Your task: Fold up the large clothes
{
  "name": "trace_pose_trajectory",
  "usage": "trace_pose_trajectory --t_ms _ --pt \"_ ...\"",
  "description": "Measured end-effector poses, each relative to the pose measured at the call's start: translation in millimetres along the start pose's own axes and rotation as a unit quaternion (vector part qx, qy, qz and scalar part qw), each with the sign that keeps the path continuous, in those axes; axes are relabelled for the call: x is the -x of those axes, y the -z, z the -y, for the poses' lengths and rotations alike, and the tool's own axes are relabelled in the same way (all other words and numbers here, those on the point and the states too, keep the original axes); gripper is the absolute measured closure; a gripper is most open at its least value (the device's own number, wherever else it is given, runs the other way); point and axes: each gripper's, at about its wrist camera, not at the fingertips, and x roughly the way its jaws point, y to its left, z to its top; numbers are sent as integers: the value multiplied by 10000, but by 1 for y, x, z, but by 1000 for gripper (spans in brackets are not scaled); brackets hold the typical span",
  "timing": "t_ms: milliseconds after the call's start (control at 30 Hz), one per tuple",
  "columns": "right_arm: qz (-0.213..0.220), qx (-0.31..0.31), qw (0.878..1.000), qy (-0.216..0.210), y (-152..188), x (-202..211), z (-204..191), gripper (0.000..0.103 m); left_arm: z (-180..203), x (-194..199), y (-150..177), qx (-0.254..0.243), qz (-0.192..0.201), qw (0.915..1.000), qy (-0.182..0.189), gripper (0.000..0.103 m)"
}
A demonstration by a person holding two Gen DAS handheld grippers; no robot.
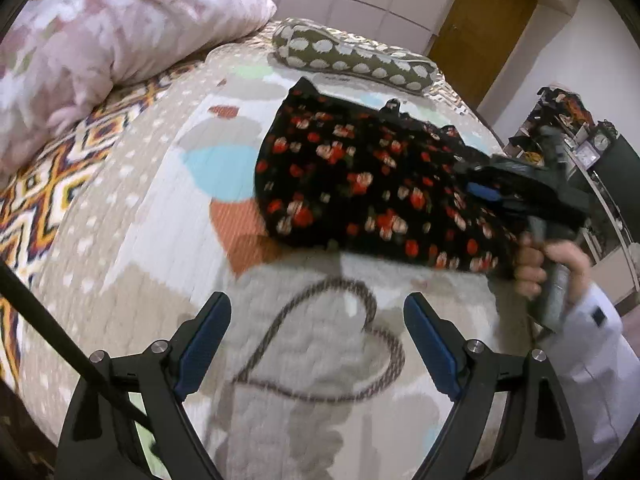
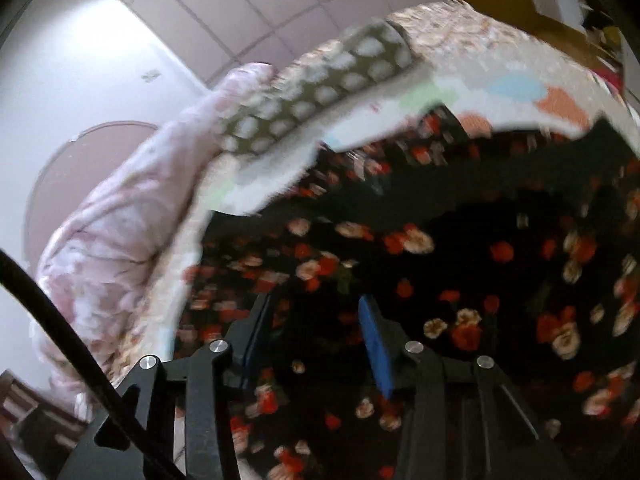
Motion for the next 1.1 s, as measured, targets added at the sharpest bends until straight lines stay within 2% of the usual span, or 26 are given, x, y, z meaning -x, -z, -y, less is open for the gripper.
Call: trace_pose_trajectory --t_ms 67,167,233,333,467,533,600,700,833,900,933,1000,1033,1100 --pt "-17 -197 9998 -18 1 -9 14 67 -4 5 9 104 -23 9999 55 16" --pt "-84 -373 9993 5 -2 -3 14 67 -7 11 17 239 -36 9997 100 16" --pt "26 -306 9995 56 -3 12 3 65 -7 16 21 273 -4 9996 116 16" --pt "191 -39 9995 -254 5 38 -23 65 -3 24 24 243 60 9996 92 16" --pt "206 -195 9967 -762 28 49 -31 62 4 35 30 122 151 9998 17 16" --pt "146 -259 9967 -751 42 46 -26 62 6 39 33 74 152 9999 9 16" --pt "65 -333 9977 -580 55 43 -11 62 8 44 38 26 142 9999 -12 16" --pt "169 -727 9956 -571 69 55 25 62 10 48 44 -9 116 9999 -33 16" --pt "532 -1311 9892 -391 86 97 88 62 12 49 51 24 43 10000 35 16" --pt "706 -1668 9826 -408 94 119 121 63 16 49 53 -13 18 10000 58 16" --pt "770 -1854 9781 -540 97 128 135 69 18 49 54 -43 9 10000 69 16" --pt "949 -2281 9655 -819 106 149 165 74 26 50 56 -138 7 9999 98 16" --pt "1063 -2387 9618 -816 109 159 174 74 30 51 57 -183 7 9998 112 16" --pt "1301 -2486 9597 -146 112 182 188 57 36 51 60 -267 1 9996 135 16"
